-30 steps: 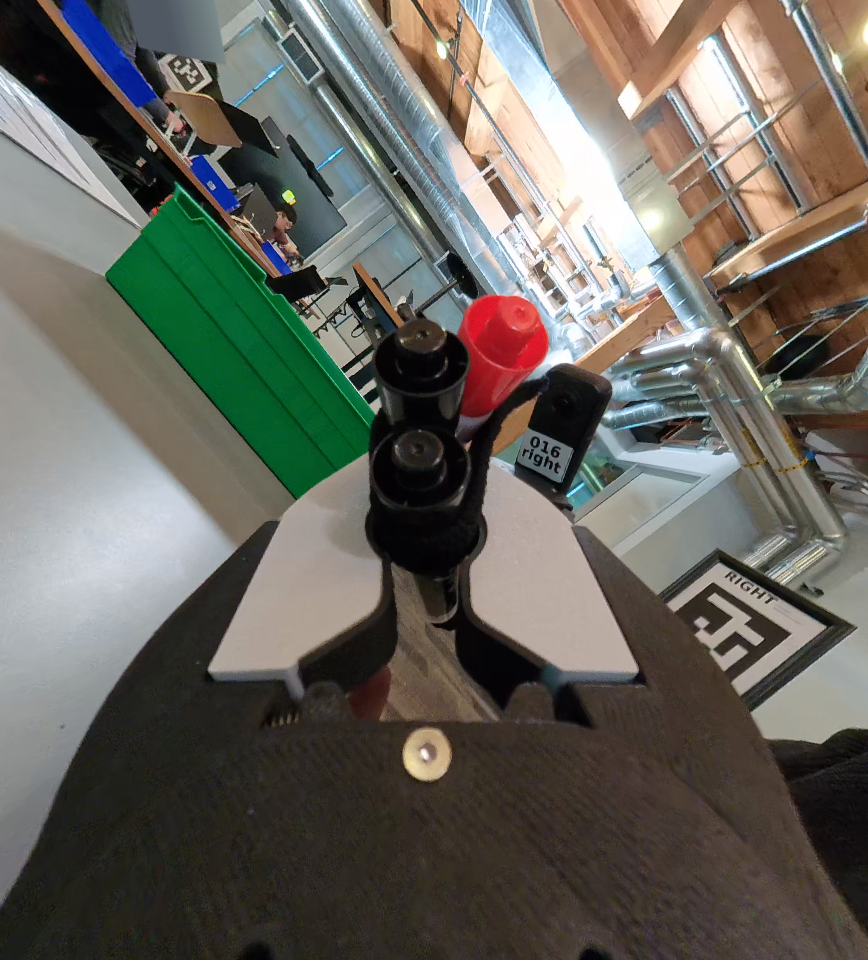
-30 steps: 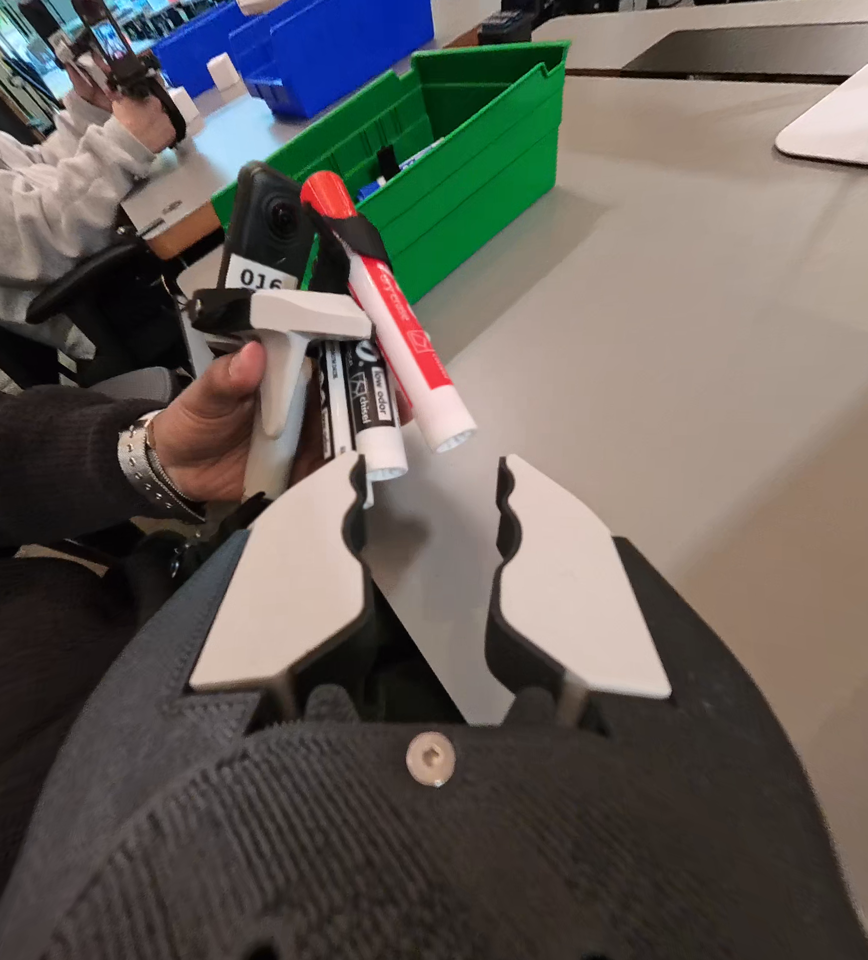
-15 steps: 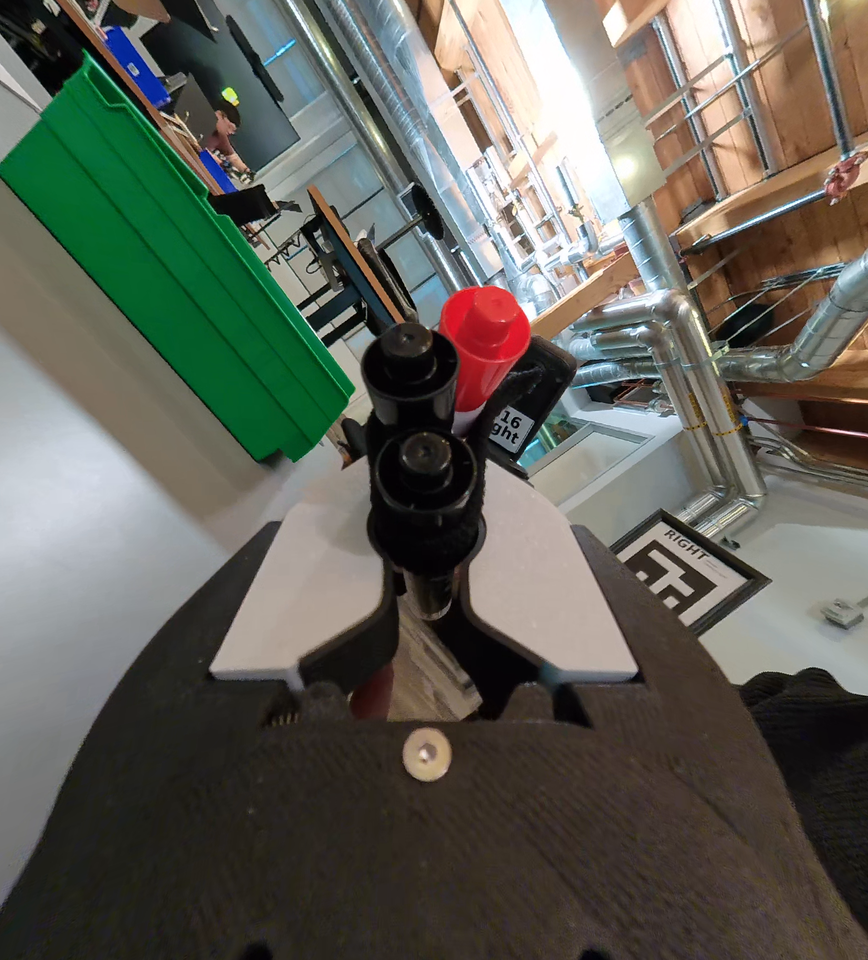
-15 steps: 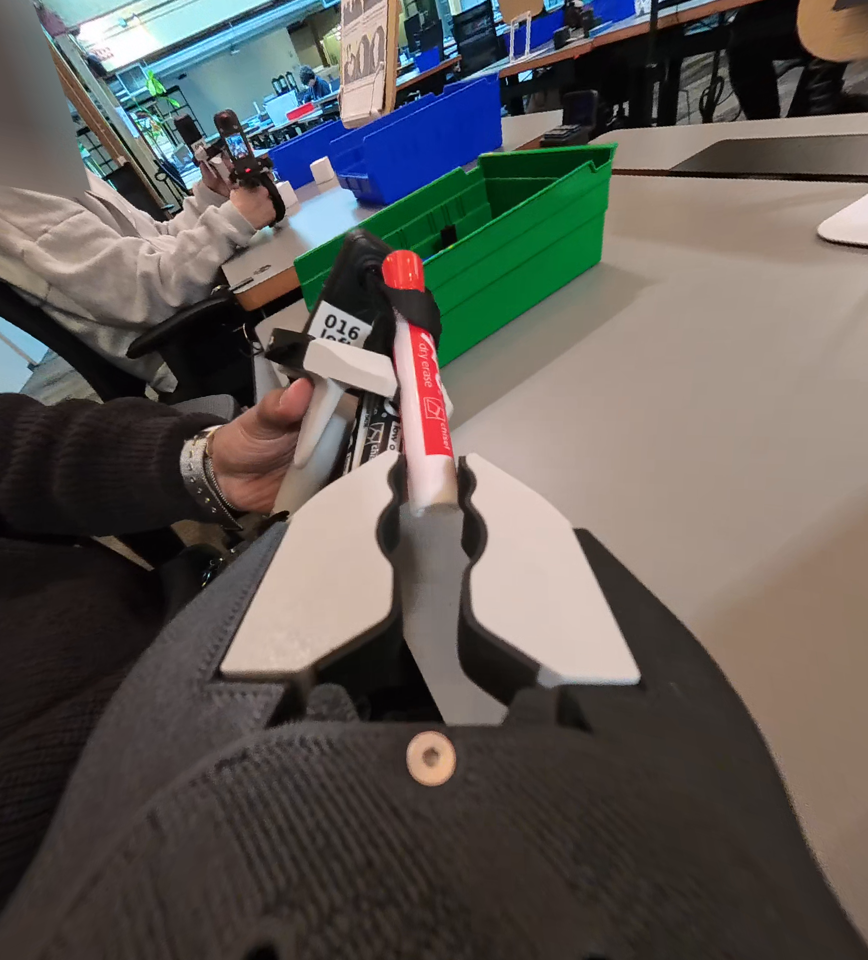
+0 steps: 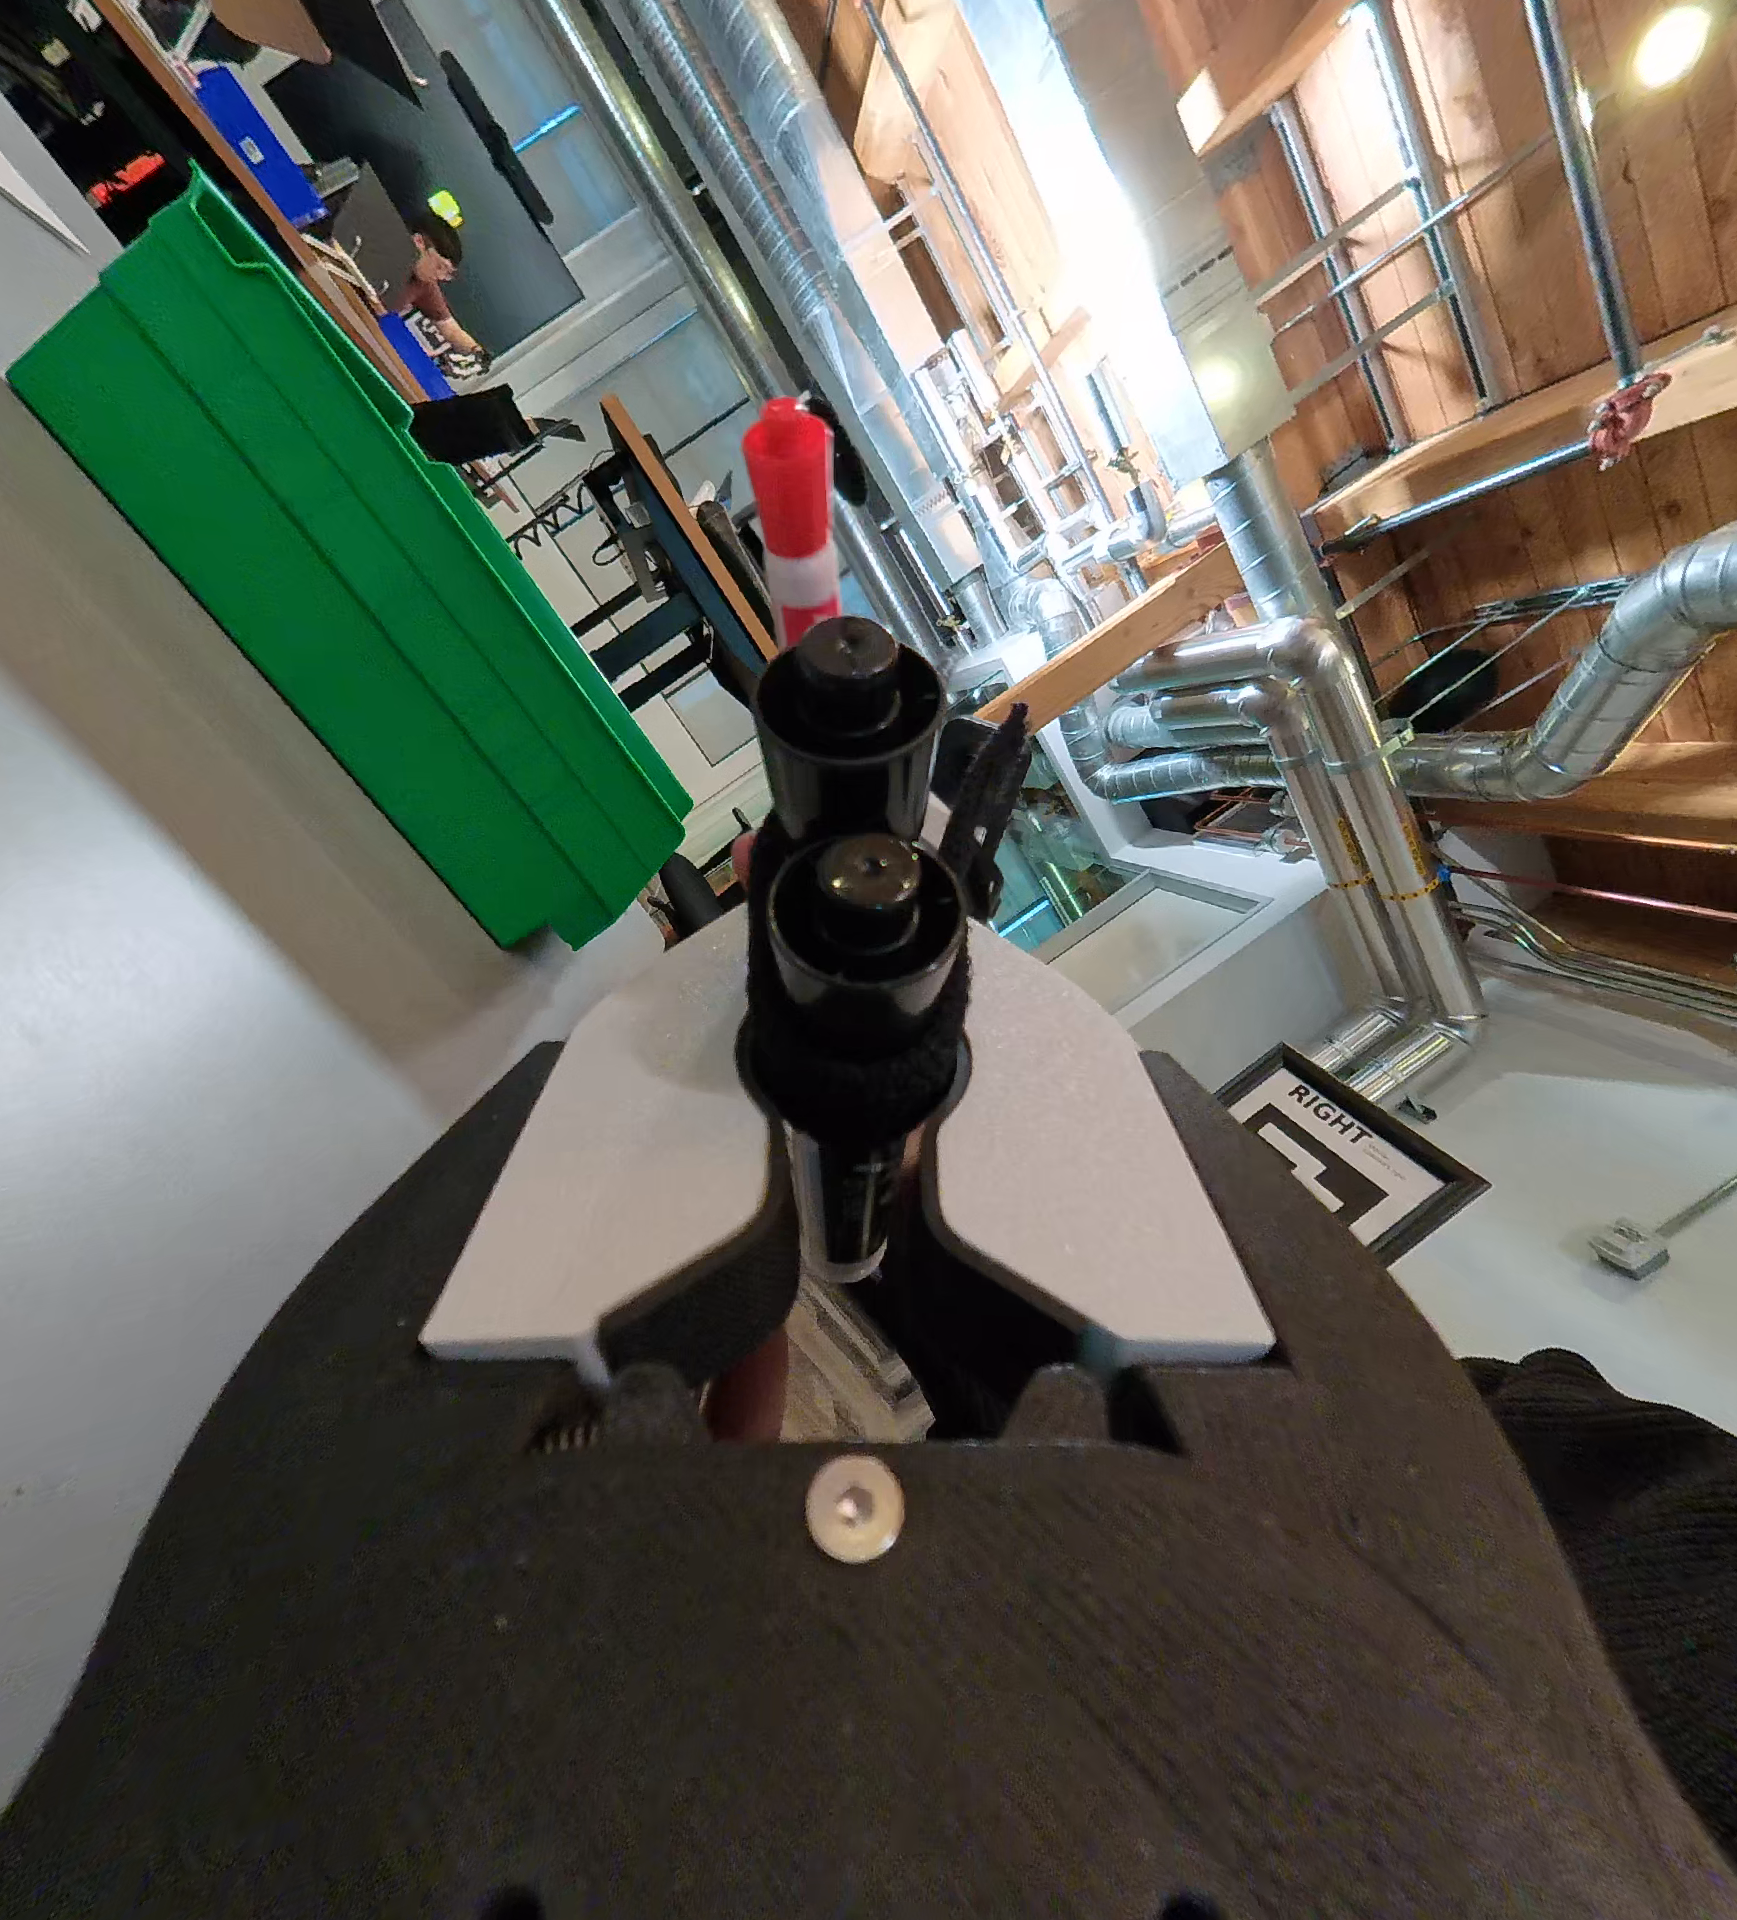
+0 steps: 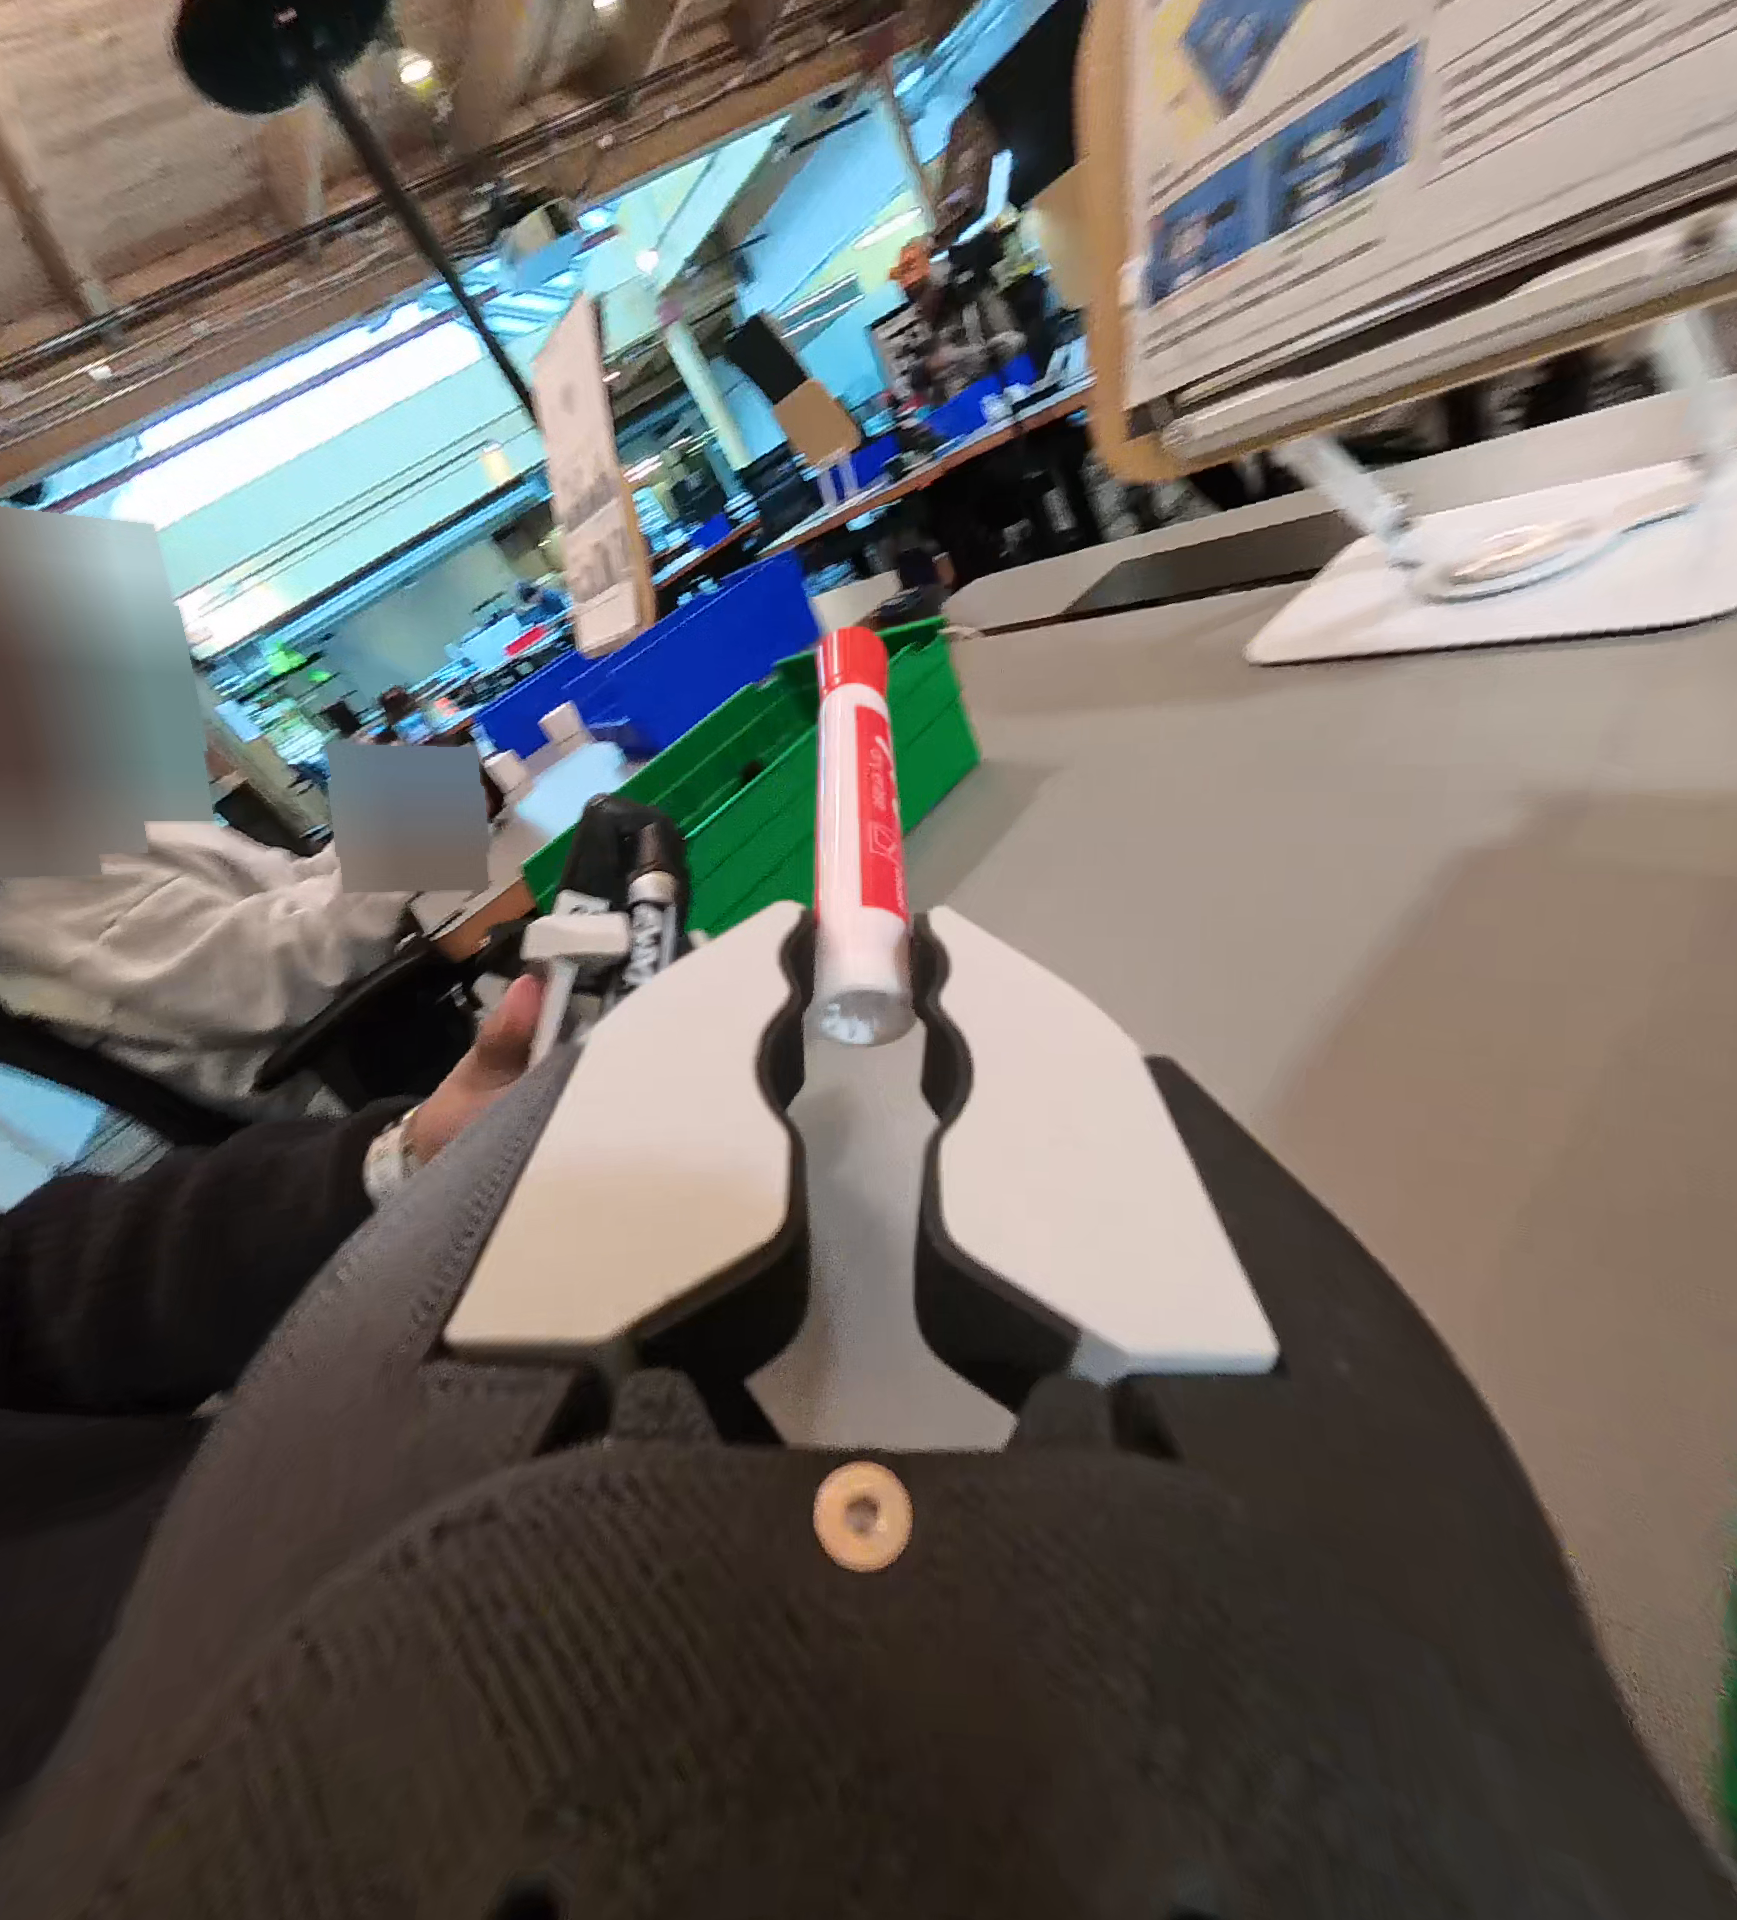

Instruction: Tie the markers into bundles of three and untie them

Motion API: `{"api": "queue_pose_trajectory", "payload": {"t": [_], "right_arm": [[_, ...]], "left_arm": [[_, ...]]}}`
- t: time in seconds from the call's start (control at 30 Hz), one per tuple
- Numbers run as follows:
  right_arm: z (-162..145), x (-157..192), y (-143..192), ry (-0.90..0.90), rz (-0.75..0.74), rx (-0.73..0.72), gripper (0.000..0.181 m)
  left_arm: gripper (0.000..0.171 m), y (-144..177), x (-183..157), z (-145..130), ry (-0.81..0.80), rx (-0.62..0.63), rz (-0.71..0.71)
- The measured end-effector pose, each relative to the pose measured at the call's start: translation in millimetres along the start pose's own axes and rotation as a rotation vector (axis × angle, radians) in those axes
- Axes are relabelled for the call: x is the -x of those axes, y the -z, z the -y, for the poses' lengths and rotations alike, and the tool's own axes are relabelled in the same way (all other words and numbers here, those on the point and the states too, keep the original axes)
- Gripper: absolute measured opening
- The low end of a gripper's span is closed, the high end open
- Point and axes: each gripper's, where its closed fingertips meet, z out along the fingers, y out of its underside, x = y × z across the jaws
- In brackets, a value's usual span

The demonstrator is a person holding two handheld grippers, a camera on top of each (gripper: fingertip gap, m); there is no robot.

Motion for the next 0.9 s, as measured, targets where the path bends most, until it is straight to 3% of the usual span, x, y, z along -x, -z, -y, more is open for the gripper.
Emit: {"api": "queue_pose_trajectory", "payload": {"t": [0.13,0.27,0.3,0.4,0.53,0.63,0.8,0.9], "right_arm": [[26,-43,34,0.087,-0.276,-0.047,0.018],[36,-96,87,0.277,-0.652,0.05,0.017],[37,-108,100,0.308,-0.733,0.075,0.001],[36,-129,126,0.297,-0.861,0.087,0.0],[23,-144,131,0.193,-0.866,0.109,0.0],[26,-140,128,0.216,-0.827,0.077,0.002],[42,-67,75,0.225,-0.469,-0.038,0.03],[11,-13,22,0.166,-0.224,0.033,0.039]], "left_arm": [[0.02,1,0,1,0.003,0.001,0.003],[0.019,2,2,2,0.006,-0.002,0.011],[0.019,2,3,3,0.008,-0.004,0.014],[0.019,3,5,4,0.016,-0.012,0.021],[0.019,3,7,4,0.013,-0.01,0.035],[0.019,4,8,4,0.017,-0.015,0.035],[0.019,5,10,7,0.02,-0.026,0.042],[0.019,6,11,8,0.023,-0.029,0.044]]}}
